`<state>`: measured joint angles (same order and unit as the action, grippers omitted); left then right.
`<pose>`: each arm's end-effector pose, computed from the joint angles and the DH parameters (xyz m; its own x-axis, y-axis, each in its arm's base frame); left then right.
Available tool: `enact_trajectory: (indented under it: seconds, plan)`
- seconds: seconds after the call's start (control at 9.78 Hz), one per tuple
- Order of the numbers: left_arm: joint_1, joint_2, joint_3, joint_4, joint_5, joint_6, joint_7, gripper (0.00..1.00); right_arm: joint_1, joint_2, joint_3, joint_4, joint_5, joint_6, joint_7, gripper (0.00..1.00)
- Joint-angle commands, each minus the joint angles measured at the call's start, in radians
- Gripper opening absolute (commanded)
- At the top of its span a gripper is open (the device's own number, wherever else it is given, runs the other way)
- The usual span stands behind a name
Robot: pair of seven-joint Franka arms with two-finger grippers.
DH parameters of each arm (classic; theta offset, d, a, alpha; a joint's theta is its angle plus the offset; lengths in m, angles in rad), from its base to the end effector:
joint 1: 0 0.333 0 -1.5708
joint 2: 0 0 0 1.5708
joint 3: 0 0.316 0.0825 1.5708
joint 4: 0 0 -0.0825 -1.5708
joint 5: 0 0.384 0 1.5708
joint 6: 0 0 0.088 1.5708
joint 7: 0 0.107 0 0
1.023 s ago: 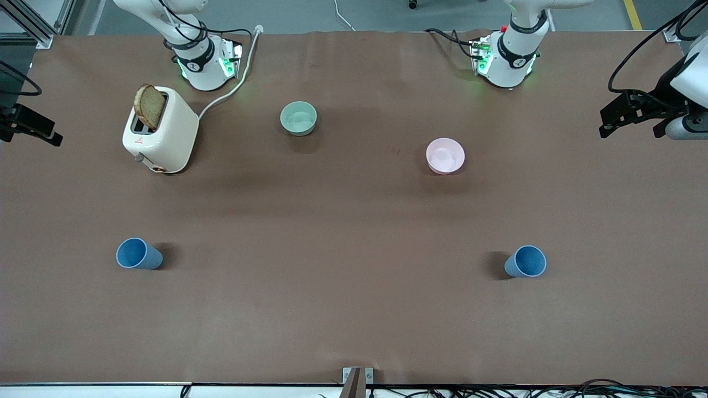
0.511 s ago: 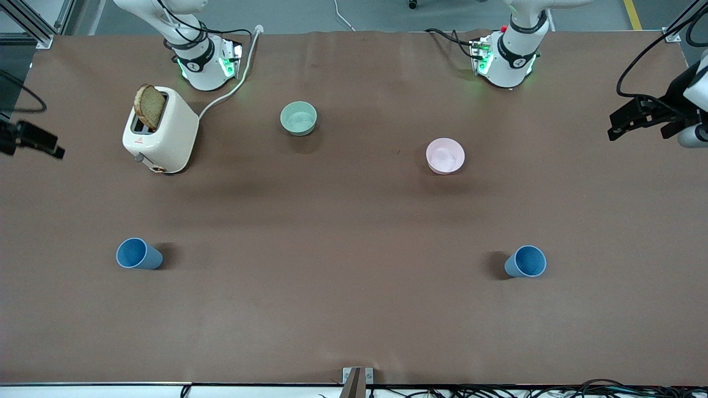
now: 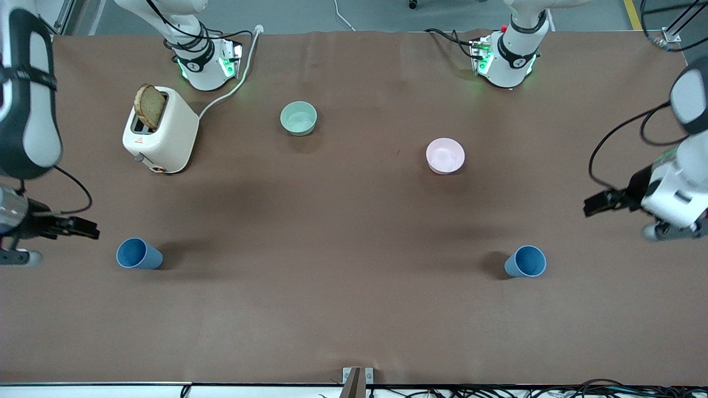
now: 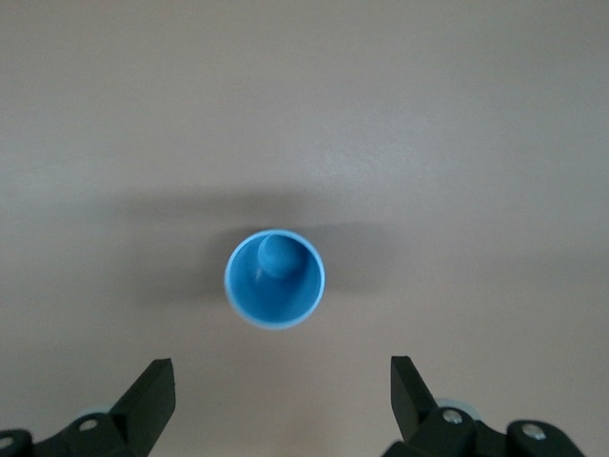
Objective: Stack blue cups with both arms
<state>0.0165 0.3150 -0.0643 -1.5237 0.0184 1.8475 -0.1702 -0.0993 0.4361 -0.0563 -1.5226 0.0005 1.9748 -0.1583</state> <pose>0.6569 -0.0250 0.4799 0.9927 0.1204 0.0090 0.1204 -0.9927 0.0037 0.6772 -0.1007 0.4105 0.9999 0.0081 0.0128 0.0078 -0.9996 0.0256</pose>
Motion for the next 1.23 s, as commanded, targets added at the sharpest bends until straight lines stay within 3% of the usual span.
enact_trajectory:
  seconds: [0.0, 0.31, 0.61, 0.72, 0.82, 0.92, 1.02, 1.12]
  plan:
    - [0.000, 0.140, -0.002, 0.008, 0.018, 0.080, -0.063, 1.00, -0.037, 0.039, 0.010, -0.069, -0.014, 0.146, -0.087, 1.00]
    - [-0.021, 0.264, -0.003, 0.010, 0.020, 0.202, -0.202, 1.00, -0.043, 0.068, 0.012, -0.209, -0.010, 0.339, -0.136, 1.00]
    - [-0.023, 0.360, -0.005, 0.014, 0.020, 0.272, -0.206, 0.92, -0.039, 0.125, 0.013, -0.223, -0.005, 0.391, -0.136, 1.00]
    - [-0.023, 0.375, -0.006, 0.010, 0.018, 0.298, -0.206, 0.89, -0.039, 0.145, 0.015, -0.223, -0.005, 0.395, -0.136, 0.96]
    - [-0.035, 0.380, -0.009, 0.007, 0.018, 0.300, -0.206, 0.81, -0.039, 0.153, 0.015, -0.222, -0.004, 0.397, -0.135, 0.66]
    - [-0.041, 0.378, -0.009, -0.006, 0.018, 0.300, -0.206, 0.65, -0.037, 0.154, 0.015, -0.219, -0.002, 0.397, -0.133, 0.29]
    - [-0.023, 0.378, -0.011, -0.015, 0.018, 0.302, -0.187, 0.48, -0.036, 0.156, 0.015, -0.217, 0.009, 0.397, -0.124, 0.01]
    - [-0.021, 0.380, -0.012, -0.015, 0.014, 0.302, -0.187, 0.29, -0.036, 0.156, 0.015, -0.212, 0.022, 0.392, -0.124, 0.00]
